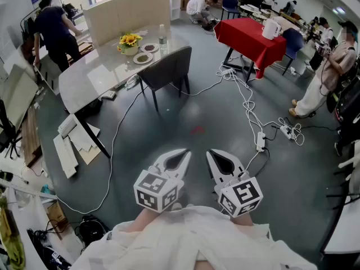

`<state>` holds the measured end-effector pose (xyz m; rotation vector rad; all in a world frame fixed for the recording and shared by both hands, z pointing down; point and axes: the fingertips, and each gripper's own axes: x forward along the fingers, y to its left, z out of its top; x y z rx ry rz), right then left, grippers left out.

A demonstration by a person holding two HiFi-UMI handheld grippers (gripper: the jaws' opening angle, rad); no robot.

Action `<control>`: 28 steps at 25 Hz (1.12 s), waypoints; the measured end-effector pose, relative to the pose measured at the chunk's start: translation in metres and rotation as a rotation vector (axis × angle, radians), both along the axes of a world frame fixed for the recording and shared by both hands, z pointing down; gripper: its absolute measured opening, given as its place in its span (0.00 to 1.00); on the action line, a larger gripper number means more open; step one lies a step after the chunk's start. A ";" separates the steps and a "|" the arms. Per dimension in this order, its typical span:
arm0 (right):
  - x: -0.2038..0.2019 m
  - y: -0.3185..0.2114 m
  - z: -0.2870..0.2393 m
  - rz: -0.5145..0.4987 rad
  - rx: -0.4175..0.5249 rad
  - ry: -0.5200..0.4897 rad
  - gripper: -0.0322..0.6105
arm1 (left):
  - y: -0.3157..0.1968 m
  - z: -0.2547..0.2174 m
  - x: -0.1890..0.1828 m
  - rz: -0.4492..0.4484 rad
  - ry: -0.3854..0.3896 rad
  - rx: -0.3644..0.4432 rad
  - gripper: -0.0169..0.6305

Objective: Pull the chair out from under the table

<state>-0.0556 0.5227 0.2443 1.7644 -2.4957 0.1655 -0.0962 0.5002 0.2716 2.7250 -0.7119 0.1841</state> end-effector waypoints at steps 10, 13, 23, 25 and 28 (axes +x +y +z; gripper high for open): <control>0.014 -0.004 0.004 -0.003 -0.001 0.001 0.05 | -0.006 0.004 0.012 -0.024 -0.003 -0.004 0.05; 0.013 -0.006 0.004 -0.015 0.001 0.005 0.05 | -0.008 0.007 0.013 -0.028 -0.009 -0.007 0.05; 0.035 -0.013 0.000 -0.003 0.032 -0.045 0.06 | -0.012 0.005 0.029 -0.035 -0.009 0.005 0.05; 0.037 -0.014 0.003 -0.014 0.027 -0.045 0.06 | -0.012 0.007 0.033 -0.033 -0.010 0.005 0.05; 0.039 -0.014 0.011 -0.035 0.009 -0.050 0.06 | -0.011 0.012 0.037 -0.039 -0.008 -0.003 0.05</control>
